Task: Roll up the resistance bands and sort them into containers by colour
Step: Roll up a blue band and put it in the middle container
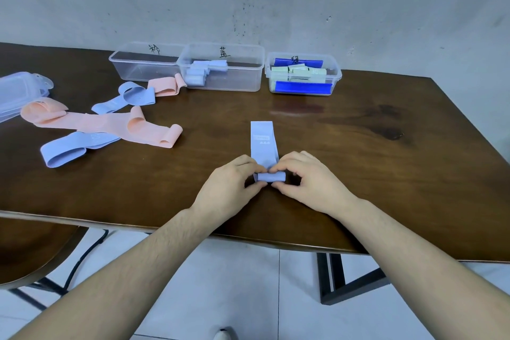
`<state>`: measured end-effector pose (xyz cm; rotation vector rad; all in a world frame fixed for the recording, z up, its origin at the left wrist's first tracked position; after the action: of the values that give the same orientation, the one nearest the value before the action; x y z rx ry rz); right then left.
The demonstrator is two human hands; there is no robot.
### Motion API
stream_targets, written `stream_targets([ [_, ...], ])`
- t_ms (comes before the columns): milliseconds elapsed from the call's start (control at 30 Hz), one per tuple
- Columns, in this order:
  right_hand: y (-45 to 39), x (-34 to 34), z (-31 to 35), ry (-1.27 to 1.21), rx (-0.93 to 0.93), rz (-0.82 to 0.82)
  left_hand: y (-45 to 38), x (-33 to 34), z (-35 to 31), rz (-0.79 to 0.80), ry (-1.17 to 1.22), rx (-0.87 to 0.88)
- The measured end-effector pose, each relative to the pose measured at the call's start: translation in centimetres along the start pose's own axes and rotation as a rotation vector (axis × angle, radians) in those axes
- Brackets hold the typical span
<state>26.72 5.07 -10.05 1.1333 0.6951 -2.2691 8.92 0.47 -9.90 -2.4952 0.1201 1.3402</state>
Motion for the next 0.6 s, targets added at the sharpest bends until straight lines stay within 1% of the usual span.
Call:
stream_targets([
  [333,3.1,0.0,1.1,-0.027,-0.009,-0.051,2.5,0.1,-1.2,-0.024,0.000,0.084],
  [467,4.1,-0.3,1.4,-0.050,0.017,-0.029,3.2,0.1,-1.3,-0.025,0.037,0.068],
  [600,4.0,-0.3,1.5,-0.066,0.042,-0.028,3.3,0.1,-1.5,-0.030,0.026,0.071],
])
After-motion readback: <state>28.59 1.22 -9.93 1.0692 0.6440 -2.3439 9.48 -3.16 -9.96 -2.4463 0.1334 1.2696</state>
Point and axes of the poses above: each hand's wrist, its own y-axis away from the middle knuckle, its own x-axis out of the palm, z = x × y, the point moved 4 cm from there along -y, towards the middle knuckle, and after that the axes turned 4 degrees about z, right-handed, at the moved point
